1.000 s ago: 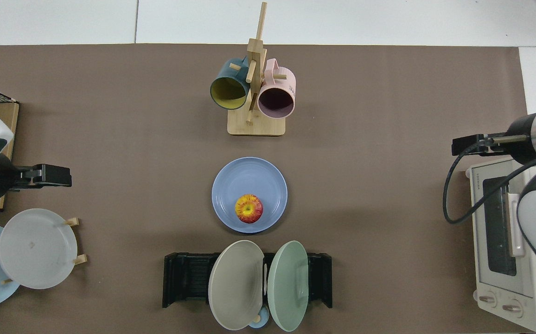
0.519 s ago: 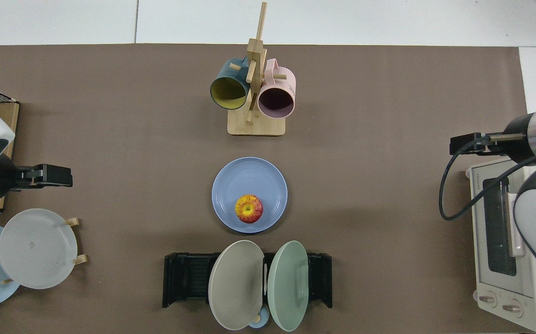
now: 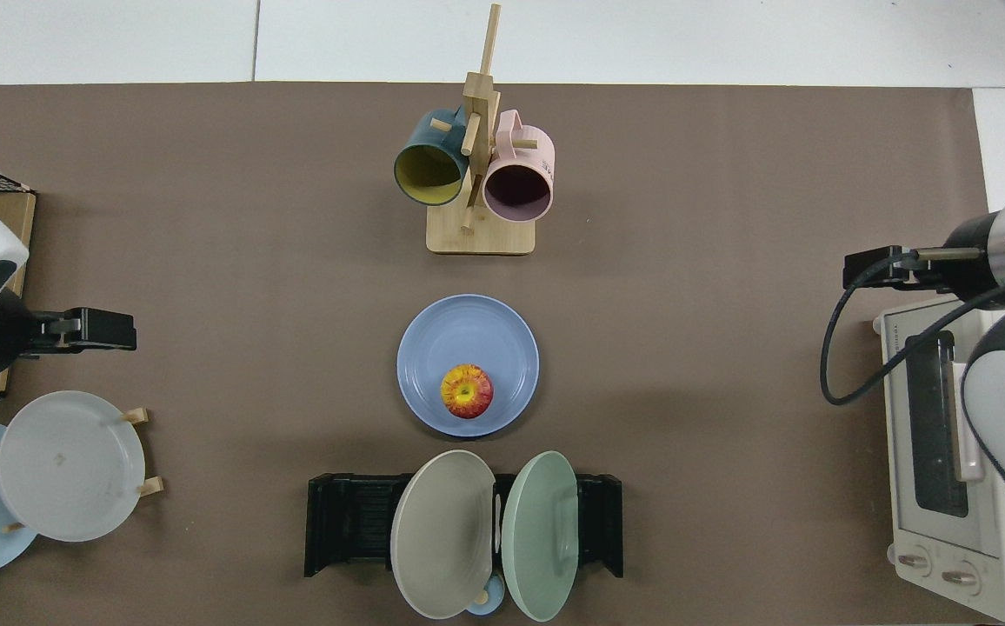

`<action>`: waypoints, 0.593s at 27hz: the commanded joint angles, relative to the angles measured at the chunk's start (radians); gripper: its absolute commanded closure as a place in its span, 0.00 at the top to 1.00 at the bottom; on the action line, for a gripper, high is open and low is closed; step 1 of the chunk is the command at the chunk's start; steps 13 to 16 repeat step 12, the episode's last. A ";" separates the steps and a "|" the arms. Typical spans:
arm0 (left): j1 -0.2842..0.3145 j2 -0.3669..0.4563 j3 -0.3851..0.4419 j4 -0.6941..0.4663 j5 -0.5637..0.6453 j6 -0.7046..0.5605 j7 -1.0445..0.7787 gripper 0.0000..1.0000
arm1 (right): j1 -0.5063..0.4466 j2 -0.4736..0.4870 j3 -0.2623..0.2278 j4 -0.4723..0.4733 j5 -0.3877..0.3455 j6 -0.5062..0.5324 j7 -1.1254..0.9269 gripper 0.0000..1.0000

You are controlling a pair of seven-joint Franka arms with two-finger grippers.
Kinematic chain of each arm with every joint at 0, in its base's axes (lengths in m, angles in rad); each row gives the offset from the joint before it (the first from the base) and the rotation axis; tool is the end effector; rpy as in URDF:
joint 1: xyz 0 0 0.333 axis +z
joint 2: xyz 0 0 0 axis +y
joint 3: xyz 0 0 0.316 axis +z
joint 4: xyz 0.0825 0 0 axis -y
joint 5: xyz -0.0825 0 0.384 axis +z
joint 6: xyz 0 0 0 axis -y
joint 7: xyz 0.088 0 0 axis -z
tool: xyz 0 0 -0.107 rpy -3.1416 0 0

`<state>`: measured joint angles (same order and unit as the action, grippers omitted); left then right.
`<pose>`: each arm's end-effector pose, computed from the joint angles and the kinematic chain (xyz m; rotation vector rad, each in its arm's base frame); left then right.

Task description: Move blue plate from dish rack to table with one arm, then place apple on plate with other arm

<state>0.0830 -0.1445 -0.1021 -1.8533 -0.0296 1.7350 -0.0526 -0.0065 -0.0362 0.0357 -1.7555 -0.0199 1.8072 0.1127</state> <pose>0.5186 -0.0157 0.5814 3.1253 0.0607 0.0390 0.5599 0.0150 0.5777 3.1215 -0.1244 0.1393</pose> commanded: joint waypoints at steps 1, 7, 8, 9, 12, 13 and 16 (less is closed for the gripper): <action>-0.011 -0.012 0.007 -0.021 -0.009 0.023 -0.003 1.00 | -0.009 0.004 0.012 0.004 0.005 -0.005 0.010 1.00; -0.012 -0.012 0.007 -0.021 -0.009 0.023 -0.003 1.00 | -0.006 0.004 0.010 0.004 0.005 -0.006 0.013 1.00; -0.012 -0.012 0.007 -0.021 -0.009 0.023 -0.003 1.00 | -0.006 0.004 0.010 0.004 0.005 -0.006 0.013 1.00; -0.012 -0.010 0.007 -0.021 -0.009 0.023 -0.003 1.00 | -0.006 0.004 0.010 0.004 0.006 -0.005 0.013 1.00; -0.012 -0.009 0.007 -0.021 -0.009 0.023 -0.003 1.00 | 0.020 0.006 -0.003 0.004 0.006 -0.006 0.012 1.00; -0.012 -0.009 0.007 -0.021 -0.009 0.023 -0.003 1.00 | 0.020 0.006 -0.003 0.004 0.006 -0.006 0.012 1.00; -0.012 -0.009 0.007 -0.021 -0.009 0.023 -0.003 1.00 | 0.020 0.006 -0.003 0.004 0.006 -0.006 0.012 1.00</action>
